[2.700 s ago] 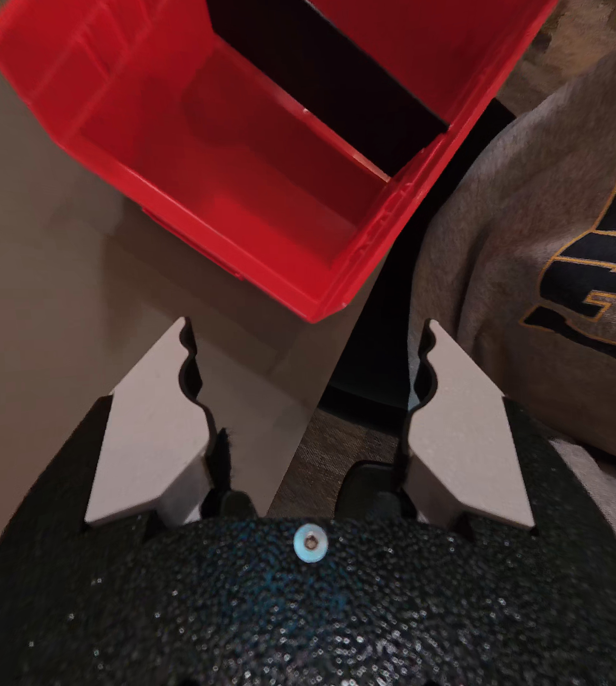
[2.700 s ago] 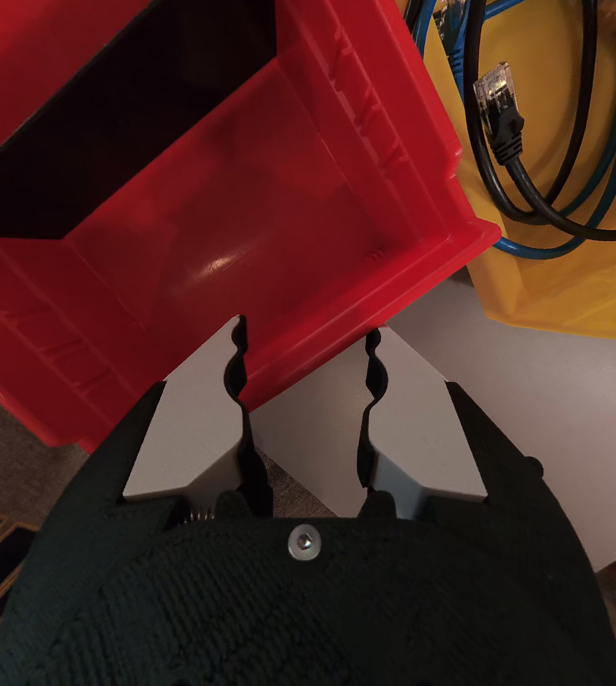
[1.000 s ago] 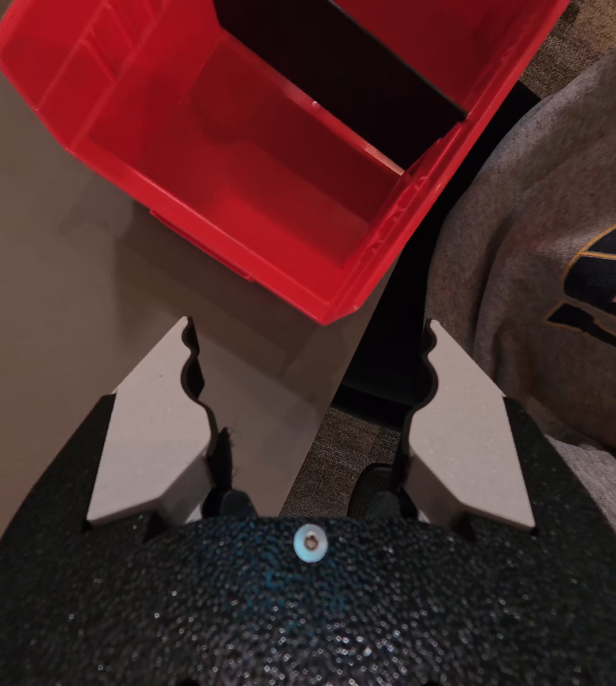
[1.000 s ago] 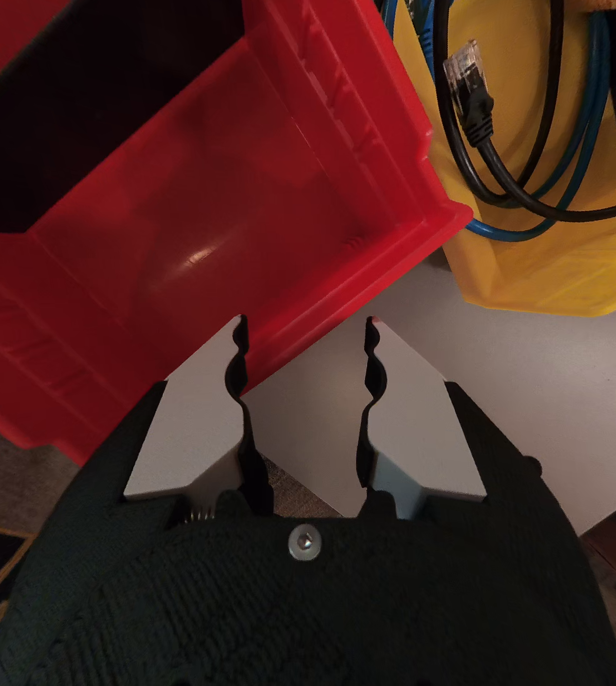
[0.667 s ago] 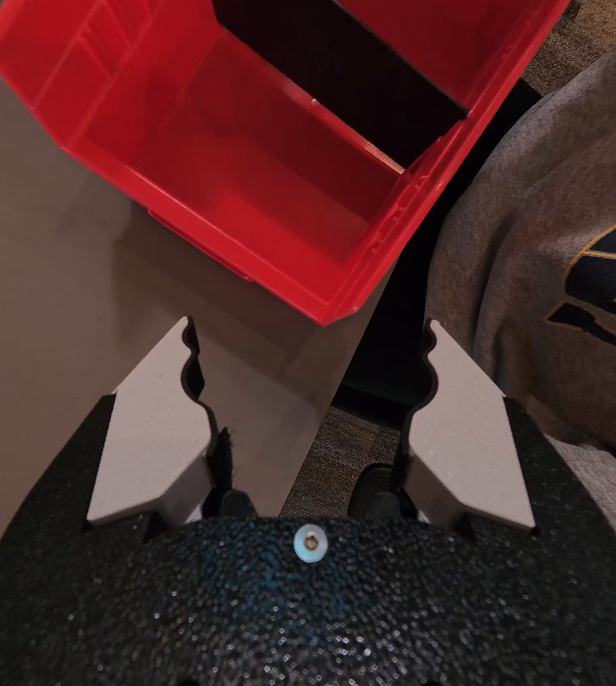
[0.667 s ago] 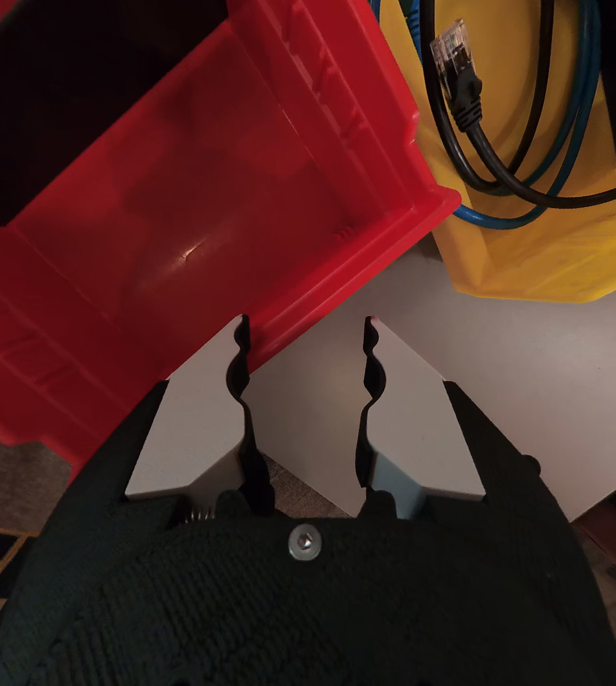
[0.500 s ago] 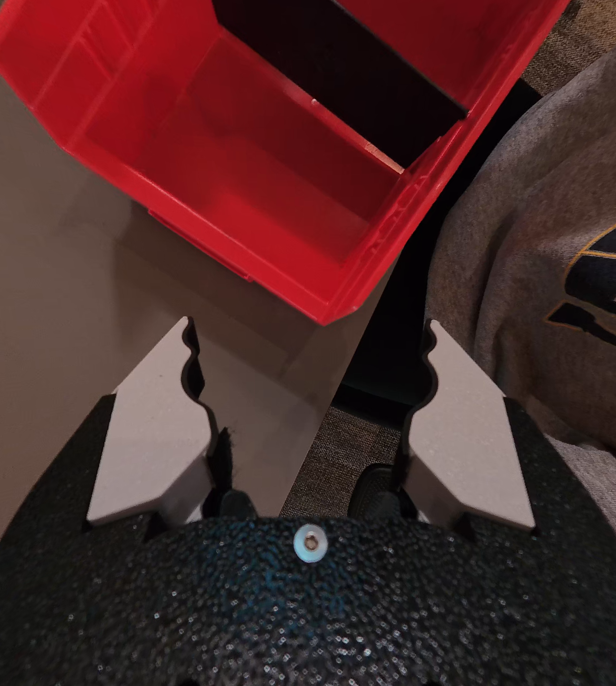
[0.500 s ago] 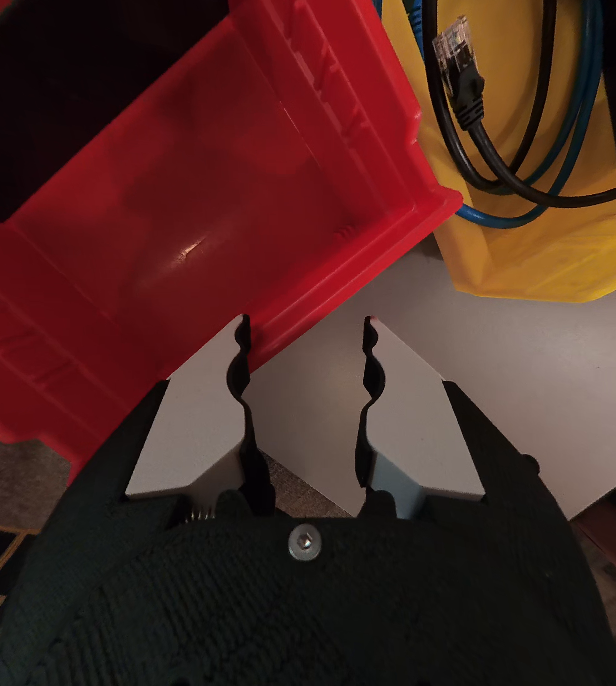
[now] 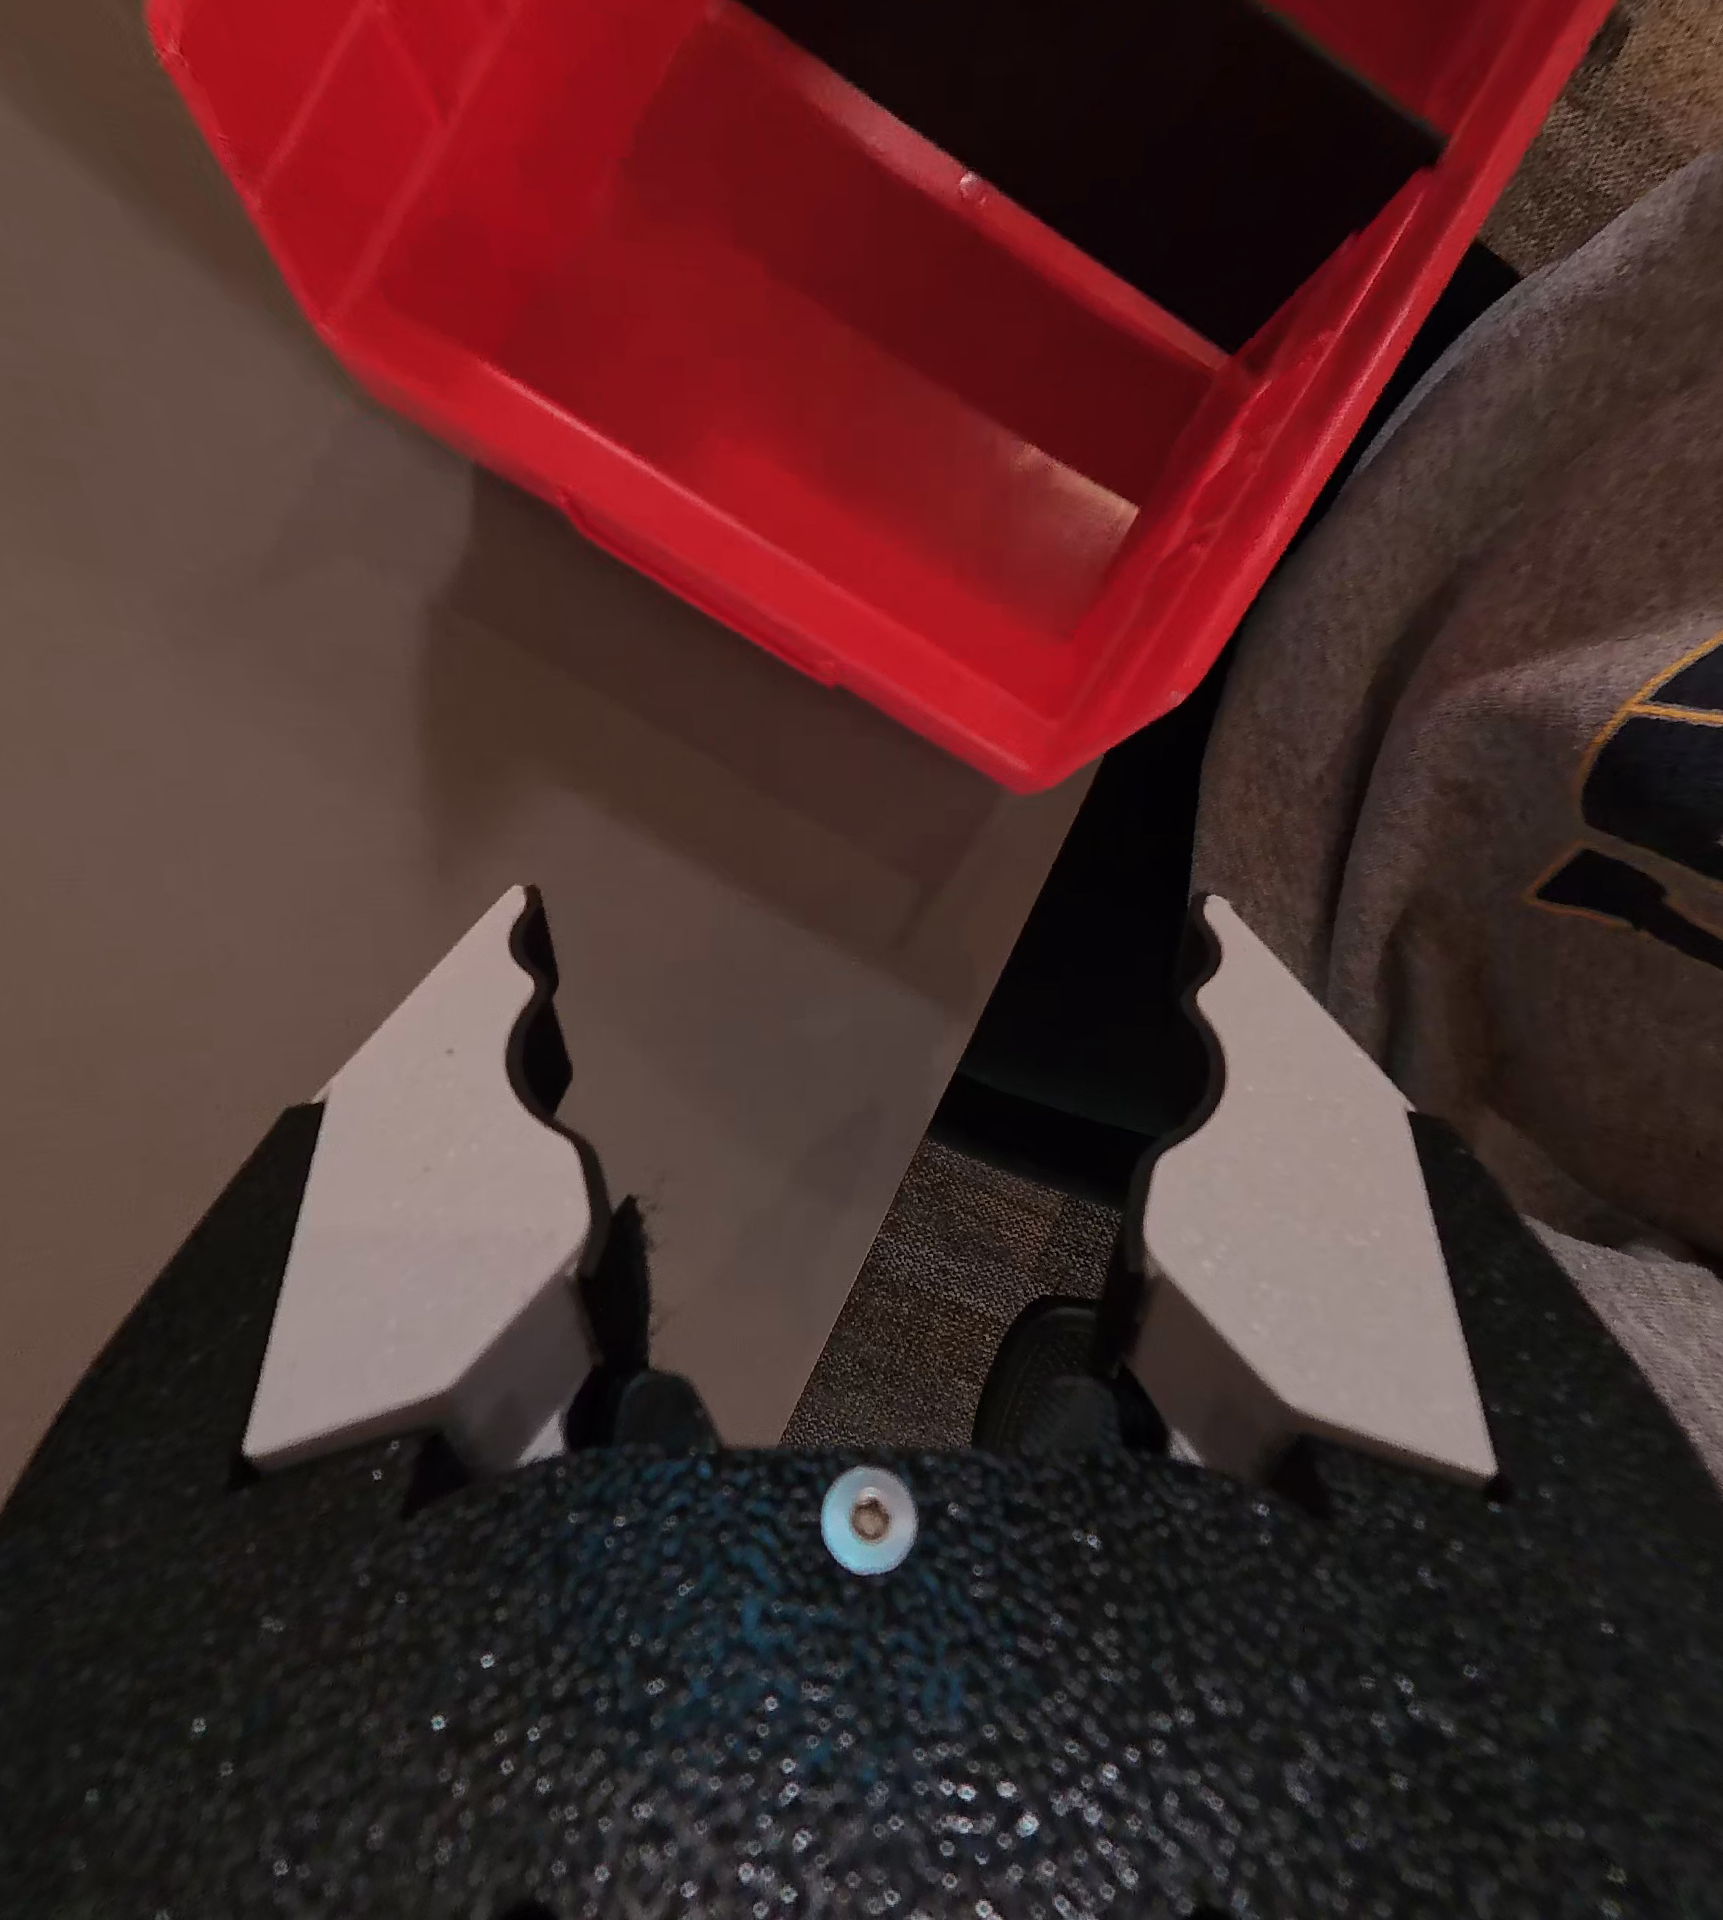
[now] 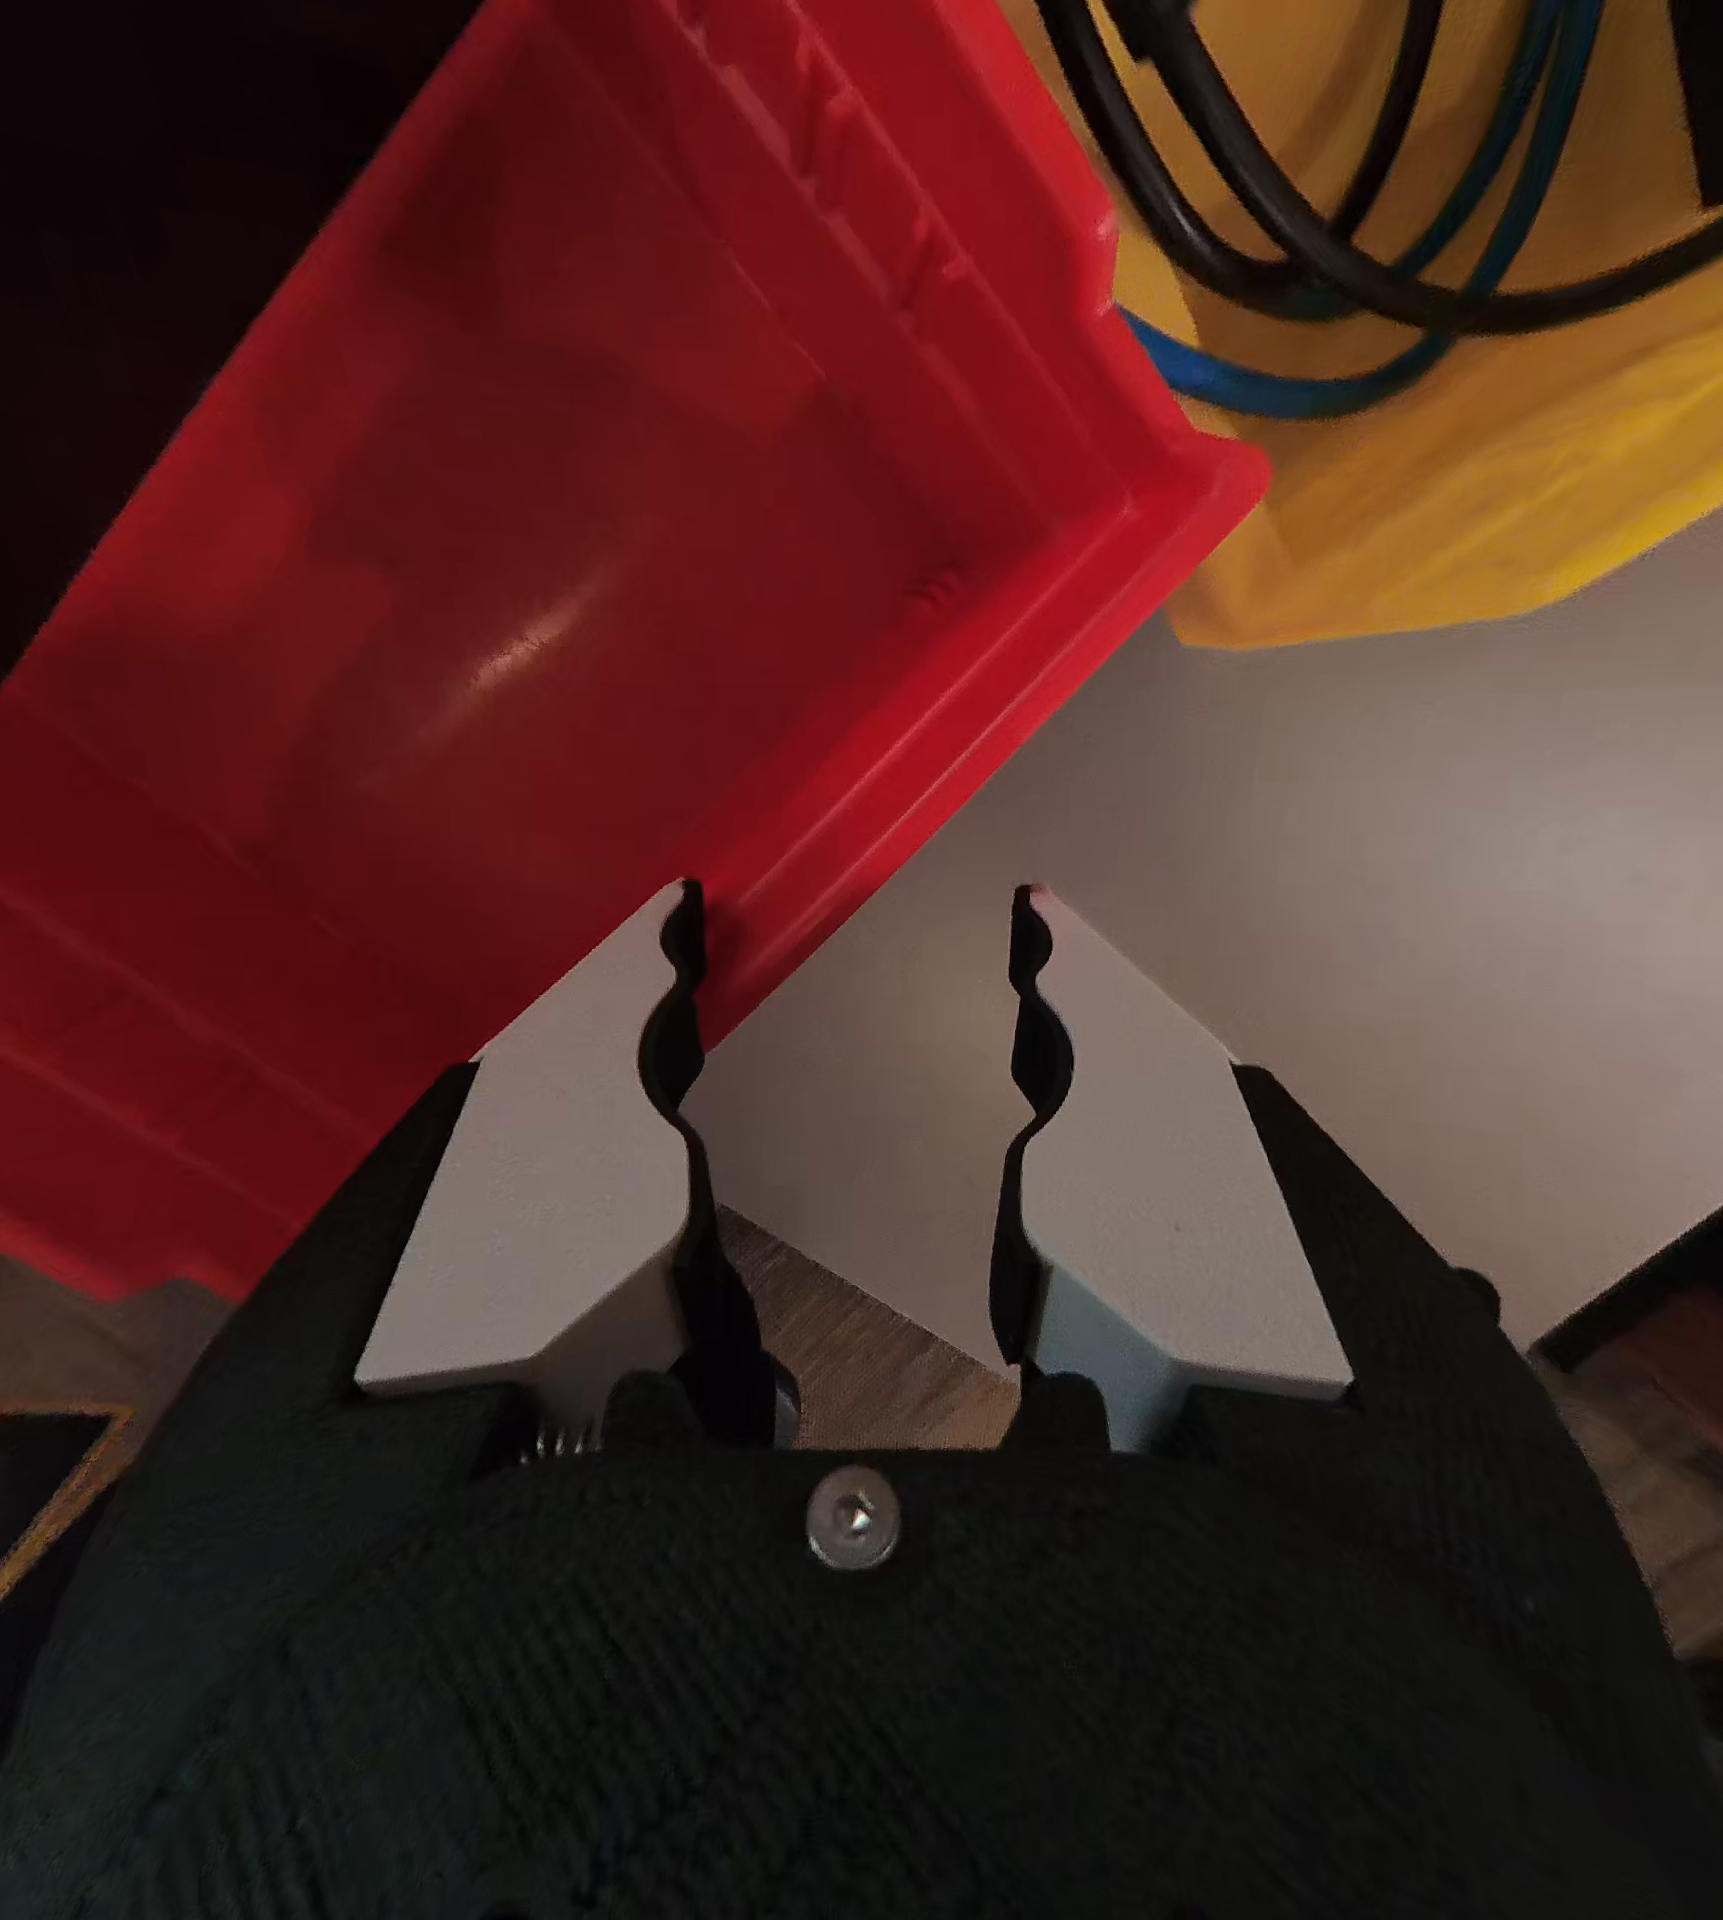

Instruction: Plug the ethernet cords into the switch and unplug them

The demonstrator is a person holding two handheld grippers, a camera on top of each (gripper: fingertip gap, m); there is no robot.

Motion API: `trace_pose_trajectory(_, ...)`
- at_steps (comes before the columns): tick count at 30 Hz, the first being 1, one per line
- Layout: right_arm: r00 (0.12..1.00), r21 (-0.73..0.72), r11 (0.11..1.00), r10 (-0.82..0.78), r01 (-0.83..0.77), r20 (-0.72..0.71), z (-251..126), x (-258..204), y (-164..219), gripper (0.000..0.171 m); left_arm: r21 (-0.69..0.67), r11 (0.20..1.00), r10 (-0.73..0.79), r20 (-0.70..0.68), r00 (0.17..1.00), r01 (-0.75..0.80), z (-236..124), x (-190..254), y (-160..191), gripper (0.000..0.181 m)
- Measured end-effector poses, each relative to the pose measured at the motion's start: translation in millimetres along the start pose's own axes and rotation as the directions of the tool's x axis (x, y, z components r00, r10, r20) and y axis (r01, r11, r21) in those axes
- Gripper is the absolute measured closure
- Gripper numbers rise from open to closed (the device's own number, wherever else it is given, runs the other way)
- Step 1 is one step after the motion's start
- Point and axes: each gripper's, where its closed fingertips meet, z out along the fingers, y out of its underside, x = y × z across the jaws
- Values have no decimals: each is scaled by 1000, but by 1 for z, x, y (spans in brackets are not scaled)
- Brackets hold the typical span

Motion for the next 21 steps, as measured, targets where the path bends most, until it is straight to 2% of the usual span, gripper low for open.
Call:
trace_pose_trajectory(13,984,-68,983,168,-172,-57,-5,51,44,114,40,998,37,62,997,-39,-3,-9,-10,67)
trace_pose_trajectory(17,977,-74,975,205,-209,-54,-6,61,55,114,106,991,65,194,979,-86,-7,-29,-30,90)
trace_pose_trajectory(19,973,-71,971,226,-229,-49,-6,65,59,114,185,981,0,308,951,-59,-11,-51,-50,91)
trace_pose_trajectory(21,968,-67,966,247,-249,-44,-5,70,62,114,295,954,-51,346,937,-57,-10,-61,-74,91)
